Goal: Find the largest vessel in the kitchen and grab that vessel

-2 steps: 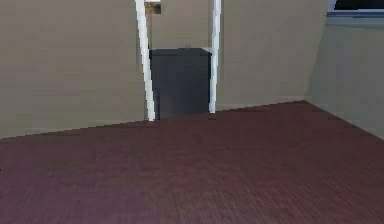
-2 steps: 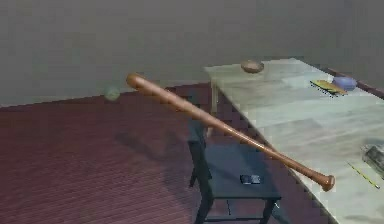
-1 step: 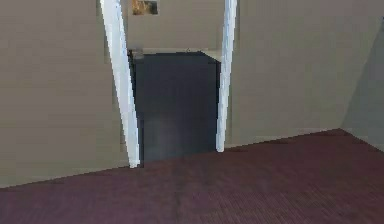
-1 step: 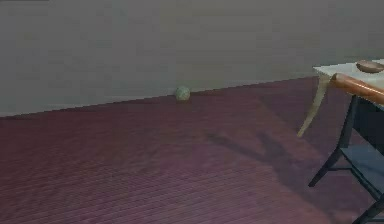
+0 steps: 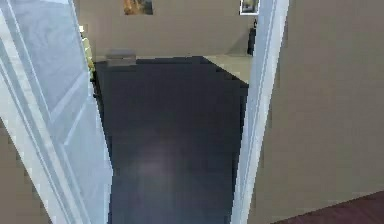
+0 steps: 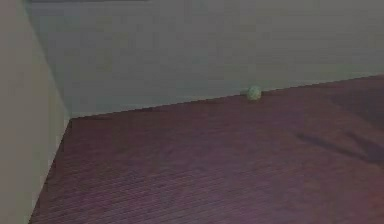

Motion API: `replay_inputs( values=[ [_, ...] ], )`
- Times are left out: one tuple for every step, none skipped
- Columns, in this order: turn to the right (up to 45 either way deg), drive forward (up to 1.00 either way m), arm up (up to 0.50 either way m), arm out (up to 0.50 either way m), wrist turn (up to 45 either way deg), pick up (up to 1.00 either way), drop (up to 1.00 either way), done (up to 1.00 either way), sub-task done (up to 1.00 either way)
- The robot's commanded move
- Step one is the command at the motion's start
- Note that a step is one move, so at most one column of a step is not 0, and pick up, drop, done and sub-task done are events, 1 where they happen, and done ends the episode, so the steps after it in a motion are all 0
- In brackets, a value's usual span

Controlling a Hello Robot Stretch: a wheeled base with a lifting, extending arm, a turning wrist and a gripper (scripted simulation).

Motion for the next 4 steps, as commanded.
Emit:
replay_inputs(
  values=[
    [0.0, 0.90, 0.00, 0.00, 0.0, 0.00, 0.00, 0.00, 0.00],
    [-39.0, 0.00, 0.00, 0.00, 0.0, 0.00, 0.00, 0.00, 0.00],
    [0.0, 0.05, 0.00, 0.00, 0.0, 0.00, 0.00, 0.00, 0.00],
    [45.0, 0.00, 0.00, 0.00, 0.0, 0.00, 0.00, 0.00, 0.00]
  ],
)
